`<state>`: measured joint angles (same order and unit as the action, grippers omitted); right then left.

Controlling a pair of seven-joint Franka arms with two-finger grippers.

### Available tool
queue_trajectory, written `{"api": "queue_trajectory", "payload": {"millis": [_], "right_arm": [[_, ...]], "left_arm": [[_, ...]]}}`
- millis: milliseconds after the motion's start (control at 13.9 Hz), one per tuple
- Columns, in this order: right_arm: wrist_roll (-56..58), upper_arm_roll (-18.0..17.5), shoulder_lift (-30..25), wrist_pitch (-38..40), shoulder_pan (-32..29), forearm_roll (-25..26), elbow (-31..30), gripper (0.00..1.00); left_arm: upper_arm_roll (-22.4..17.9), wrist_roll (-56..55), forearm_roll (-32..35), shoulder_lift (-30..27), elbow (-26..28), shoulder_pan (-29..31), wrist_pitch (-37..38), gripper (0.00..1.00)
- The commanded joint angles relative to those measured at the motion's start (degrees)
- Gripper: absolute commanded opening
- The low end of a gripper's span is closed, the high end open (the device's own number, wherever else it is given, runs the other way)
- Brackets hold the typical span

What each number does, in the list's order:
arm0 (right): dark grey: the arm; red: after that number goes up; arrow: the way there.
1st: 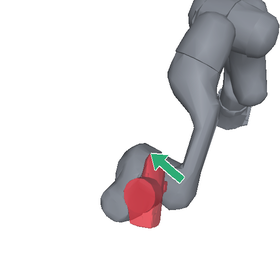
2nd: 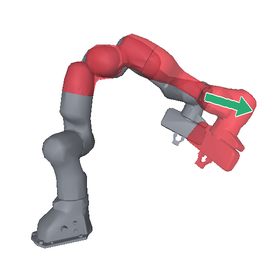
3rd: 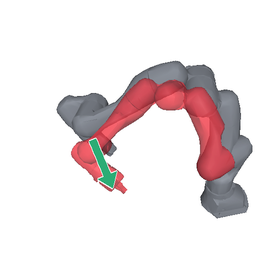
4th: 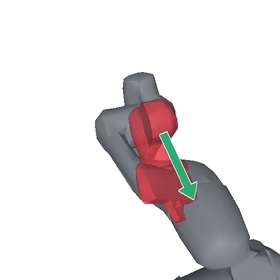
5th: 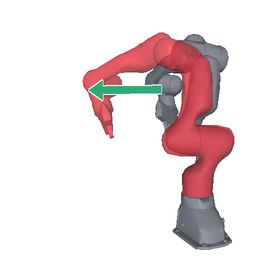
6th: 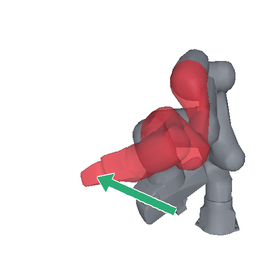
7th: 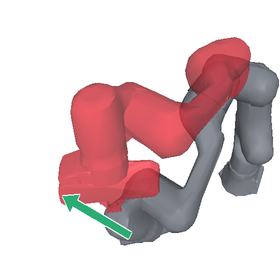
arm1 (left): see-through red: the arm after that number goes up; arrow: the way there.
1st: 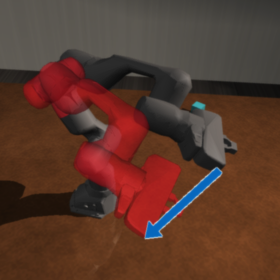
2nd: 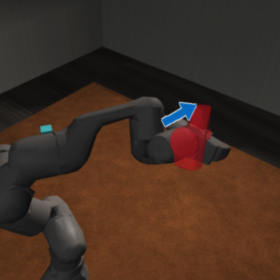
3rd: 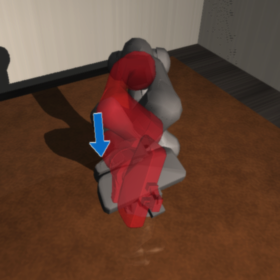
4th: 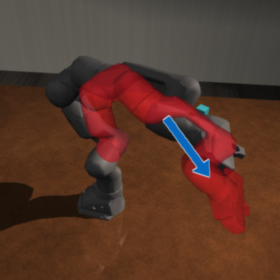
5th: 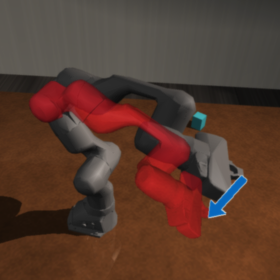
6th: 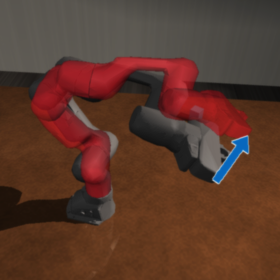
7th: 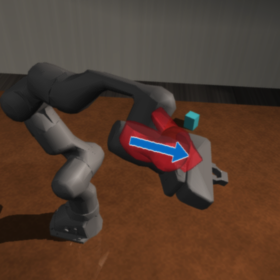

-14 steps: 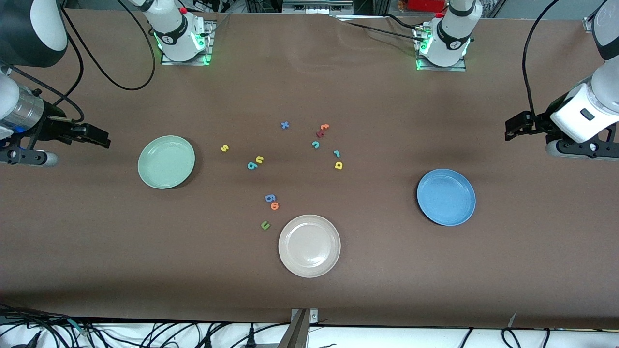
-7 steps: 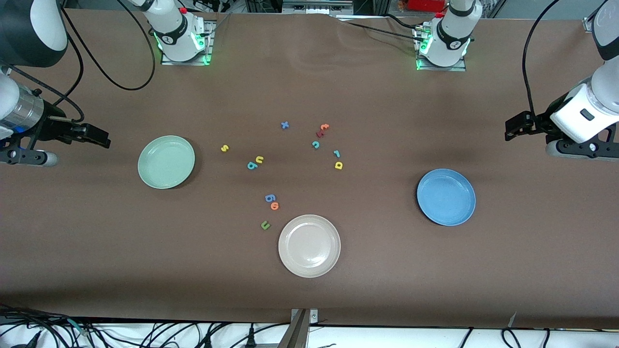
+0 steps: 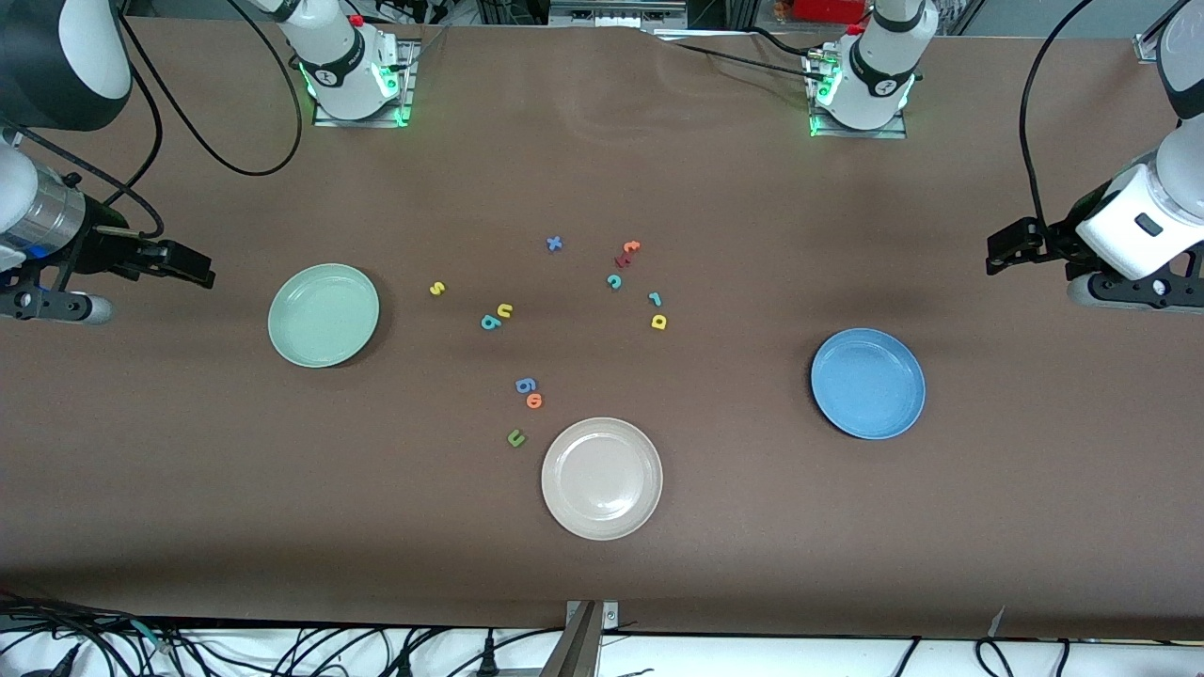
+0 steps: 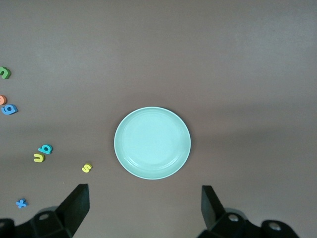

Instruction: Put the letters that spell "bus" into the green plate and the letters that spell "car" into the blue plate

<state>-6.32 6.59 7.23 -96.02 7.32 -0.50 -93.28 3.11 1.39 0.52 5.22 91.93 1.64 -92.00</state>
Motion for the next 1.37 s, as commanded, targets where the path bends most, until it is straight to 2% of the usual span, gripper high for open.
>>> {"api": "queue_trajectory", "payload": {"millis": [0,144,1297], "right_arm": [[0.1,0.2,-0.1,0.8,0.2,0.5,0.5,1.00],[0.1,0.2,-0.1,0.7,0.2,0.5,0.4,1.00],[0.1,0.2,-0.1,0.7,0.2,0.5,0.3,1.00]], "left_arm": [[0.3,1.4,1.3,0.7,-1.2,0.8,2.2,1.00],[0.5,1.6,1.3,0.6,-1.2,0.6,4.2,1.00],[0.6,1.7,1.4,0.6,-1.3,0.7,4.0,1.00]]}}
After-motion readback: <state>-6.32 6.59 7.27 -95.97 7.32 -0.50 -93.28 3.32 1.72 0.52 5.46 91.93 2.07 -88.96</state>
